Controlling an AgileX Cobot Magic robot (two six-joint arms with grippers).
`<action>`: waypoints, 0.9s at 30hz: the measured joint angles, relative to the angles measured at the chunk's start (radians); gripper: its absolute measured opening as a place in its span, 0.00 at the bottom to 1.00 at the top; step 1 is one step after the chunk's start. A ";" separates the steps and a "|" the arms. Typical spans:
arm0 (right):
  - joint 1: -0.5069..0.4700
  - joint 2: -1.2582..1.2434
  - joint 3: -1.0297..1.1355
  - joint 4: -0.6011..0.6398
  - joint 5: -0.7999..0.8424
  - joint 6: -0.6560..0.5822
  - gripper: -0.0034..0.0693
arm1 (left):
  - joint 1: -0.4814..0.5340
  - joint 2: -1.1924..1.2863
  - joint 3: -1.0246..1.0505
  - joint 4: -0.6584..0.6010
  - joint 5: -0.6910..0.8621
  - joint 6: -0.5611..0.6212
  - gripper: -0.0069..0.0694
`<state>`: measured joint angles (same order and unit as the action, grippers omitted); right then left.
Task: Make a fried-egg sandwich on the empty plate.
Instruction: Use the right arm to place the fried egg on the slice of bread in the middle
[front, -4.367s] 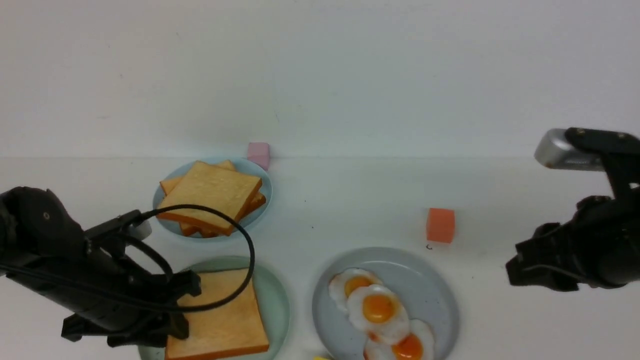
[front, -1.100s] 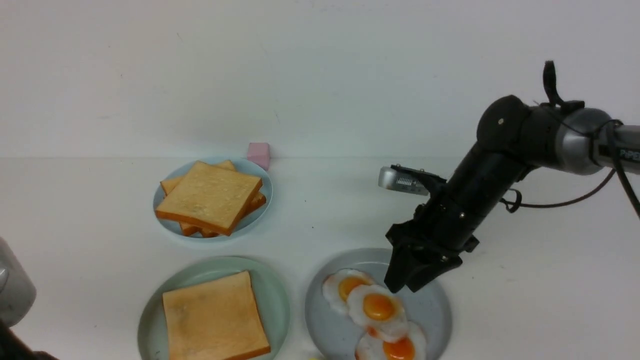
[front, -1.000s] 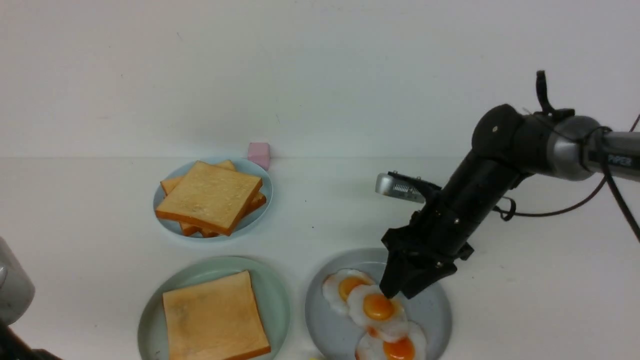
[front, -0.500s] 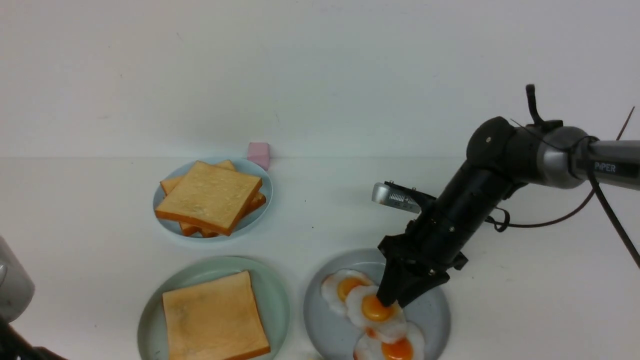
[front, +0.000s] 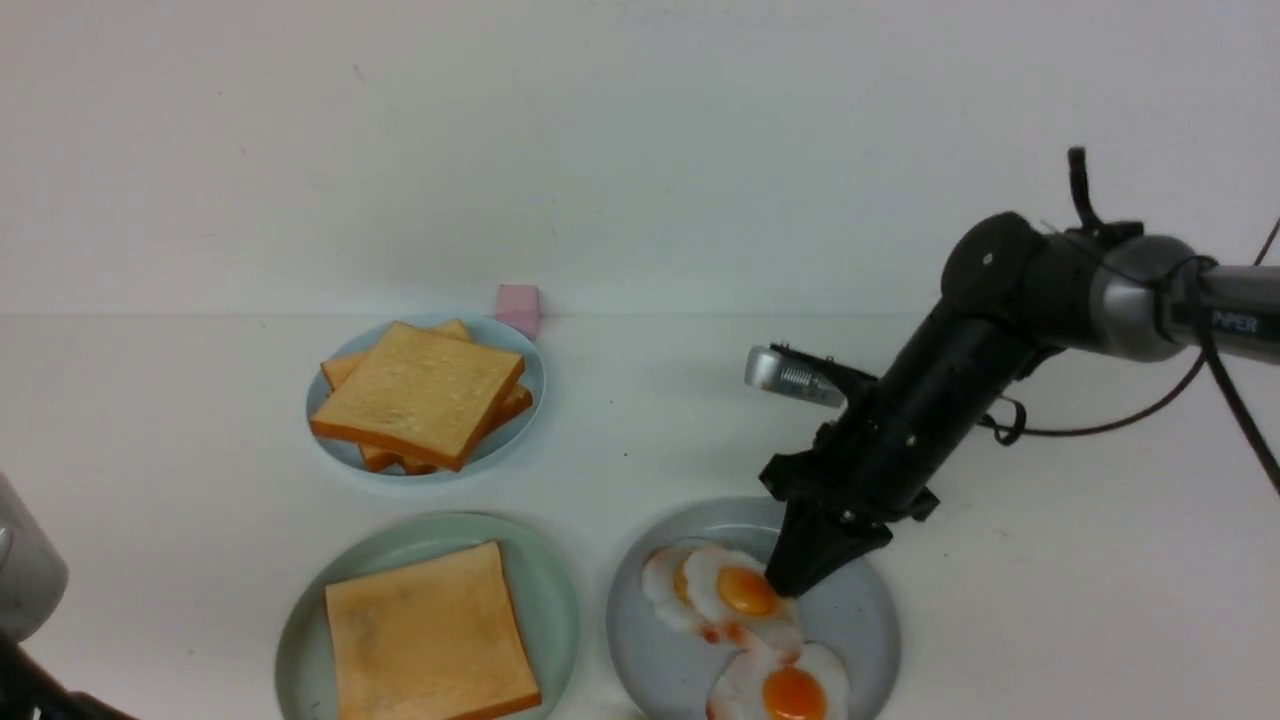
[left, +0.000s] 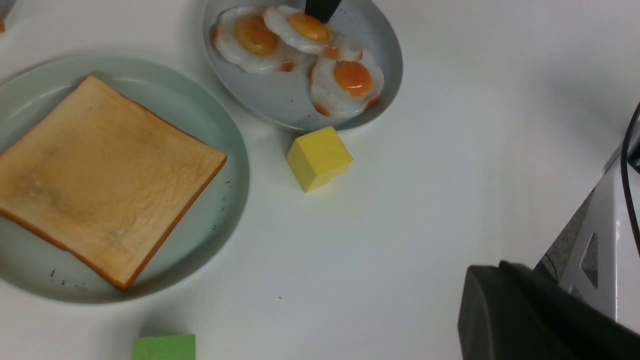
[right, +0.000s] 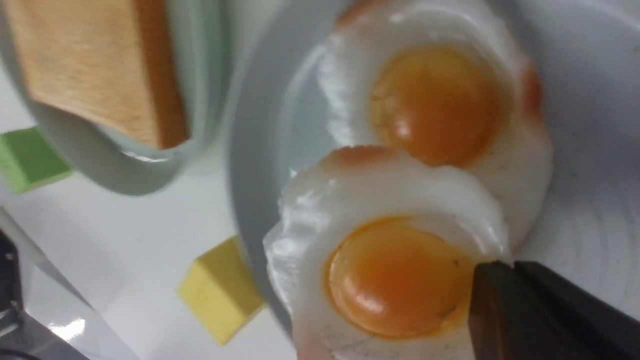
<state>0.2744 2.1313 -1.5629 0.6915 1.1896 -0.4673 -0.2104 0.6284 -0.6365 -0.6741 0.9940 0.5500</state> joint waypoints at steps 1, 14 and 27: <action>0.010 -0.014 -0.015 -0.001 0.000 0.009 0.07 | 0.000 0.000 0.000 0.009 -0.001 -0.009 0.11; 0.342 0.062 -0.297 0.009 -0.235 0.147 0.07 | 0.000 0.000 0.000 0.048 -0.043 -0.060 0.13; 0.383 0.182 -0.317 0.031 -0.281 0.176 0.17 | 0.000 0.000 0.000 0.050 -0.049 -0.063 0.14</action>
<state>0.6571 2.3137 -1.8801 0.7227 0.9087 -0.2908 -0.2104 0.6284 -0.6365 -0.6238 0.9455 0.4868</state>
